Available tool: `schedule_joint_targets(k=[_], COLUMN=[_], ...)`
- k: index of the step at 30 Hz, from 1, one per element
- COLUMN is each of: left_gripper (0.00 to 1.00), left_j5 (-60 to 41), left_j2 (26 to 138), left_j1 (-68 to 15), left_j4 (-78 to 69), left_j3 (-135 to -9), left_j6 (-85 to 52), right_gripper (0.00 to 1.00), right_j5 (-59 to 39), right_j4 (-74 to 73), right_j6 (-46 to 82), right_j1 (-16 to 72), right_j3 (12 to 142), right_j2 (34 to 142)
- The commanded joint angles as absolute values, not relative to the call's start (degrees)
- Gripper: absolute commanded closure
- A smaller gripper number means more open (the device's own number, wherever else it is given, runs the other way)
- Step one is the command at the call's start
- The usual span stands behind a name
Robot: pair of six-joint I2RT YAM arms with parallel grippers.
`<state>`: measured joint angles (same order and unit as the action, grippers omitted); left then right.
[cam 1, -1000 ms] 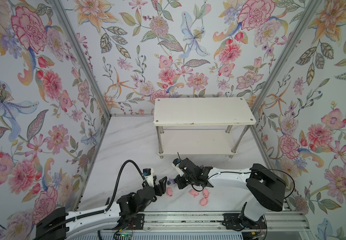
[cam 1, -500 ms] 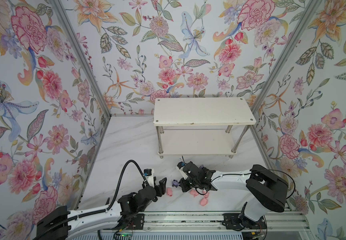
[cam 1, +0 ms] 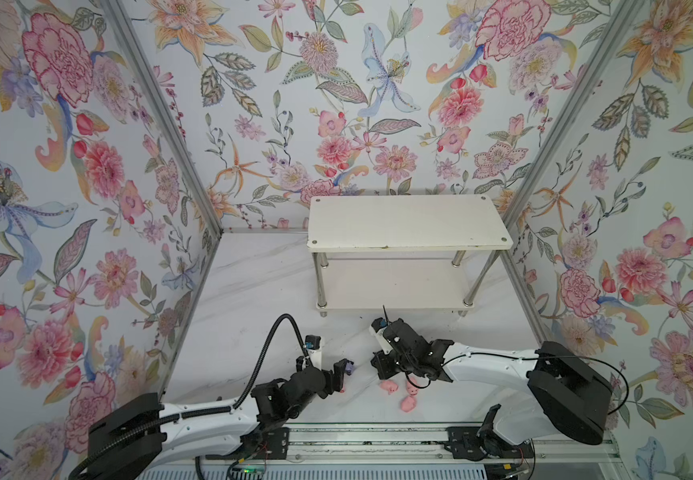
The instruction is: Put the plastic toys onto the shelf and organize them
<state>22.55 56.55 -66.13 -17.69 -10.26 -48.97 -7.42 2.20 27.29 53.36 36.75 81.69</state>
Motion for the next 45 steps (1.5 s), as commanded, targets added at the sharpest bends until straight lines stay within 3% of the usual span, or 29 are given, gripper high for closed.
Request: schedule_joint_targets(k=[1,26,39,45], left_gripper=[0.06,0.1,0.49,0.55], left_j5=[20.0,19.8,20.8,20.4], left_j2=[59.1,73.9,75.8,74.2], left_j1=[-67.4,-68.6,-68.2,-67.0], left_j4=[-19.4,-21.3,-23.8,-22.6], left_j3=[-13.1,-18.0,-17.7,-18.6], left_j6=[-47.0,-46.7,-46.9,-45.1], right_gripper=[0.94,0.89,0.88,0.88], right_j5=[-6.1,-7.1,-7.1,-6.9], right_j4=[5.8,6.0,5.8,5.8], right_j6=[25.9,25.7,25.8,25.6], right_j1=[51.9,50.3,50.1,49.7], right_j3=[36.0,33.8,33.0,32.2], right_j2=[78.0,73.7,72.2,71.3])
